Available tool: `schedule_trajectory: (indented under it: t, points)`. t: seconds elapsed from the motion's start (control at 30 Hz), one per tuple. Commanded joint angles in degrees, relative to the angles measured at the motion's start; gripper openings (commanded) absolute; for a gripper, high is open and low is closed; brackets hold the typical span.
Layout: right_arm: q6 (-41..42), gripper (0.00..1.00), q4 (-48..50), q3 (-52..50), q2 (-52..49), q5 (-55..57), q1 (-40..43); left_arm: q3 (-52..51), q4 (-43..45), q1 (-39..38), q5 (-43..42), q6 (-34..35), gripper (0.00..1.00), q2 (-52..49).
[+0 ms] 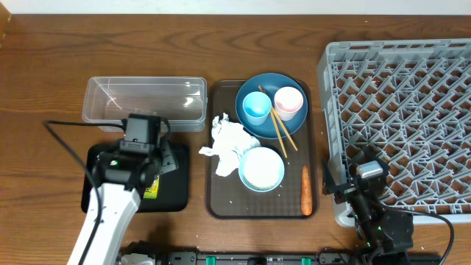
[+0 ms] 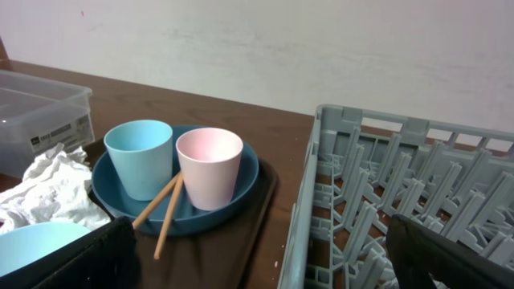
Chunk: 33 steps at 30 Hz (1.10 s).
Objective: Sort waste into correct bins and load items into the dishwasher rack
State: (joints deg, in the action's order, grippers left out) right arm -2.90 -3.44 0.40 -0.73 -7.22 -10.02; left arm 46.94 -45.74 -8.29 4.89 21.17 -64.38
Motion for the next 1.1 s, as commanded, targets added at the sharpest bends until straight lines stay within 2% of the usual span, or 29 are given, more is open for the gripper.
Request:
schedule_trajectory:
  t: [0.0, 0.17, 0.2, 0.3, 0.53, 0.7, 0.8, 0.93, 1.07]
  points:
    - [0.70, 0.99, -0.22, -0.09, 0.24, -0.09, 0.35, -4.04, 4.15, 0.24, 0.70, 0.33, 0.63, -4.15]
    - [0.70, 0.99, -0.22, -0.09, 0.24, -0.09, 0.35, -5.42, 10.45, 0.24, 0.72, 0.50, 0.58, -12.39]
    - [0.70, 0.99, -0.22, -0.09, 0.24, -0.09, 0.35, -5.42, 11.13, 0.24, 0.72, 0.48, 0.51, -13.73]
    - [0.70, 0.99, -0.22, -0.09, 0.24, -0.09, 0.35, -5.35, 13.20, 0.26, 0.76, 0.48, 0.06, -16.17]
    - [0.70, 0.99, -0.22, -0.09, 0.24, -0.09, 0.35, -3.13, 11.69, 0.24, 3.72, 0.46, 0.06, -10.93]
    - [0.70, 0.99, -0.22, -0.09, 0.24, -0.09, 0.35, 3.21, 4.81, 0.24, 3.67, 0.50, 0.06, -1.90]
    - [0.70, 0.99, -0.22, -0.09, 0.24, -0.09, 0.35, 7.61, 4.31, 0.24, 3.50, 0.50, 0.06, 3.56]
    - [0.70, 0.99, -0.22, -0.09, 0.24, -0.09, 0.35, 9.57, 13.03, 0.24, 3.54, 0.48, 0.06, 8.11]
    - [0.70, 0.99, -0.22, -0.09, 0.24, -0.09, 0.35, 9.53, 23.17, 0.24, 3.69, 0.50, 0.06, 6.45]
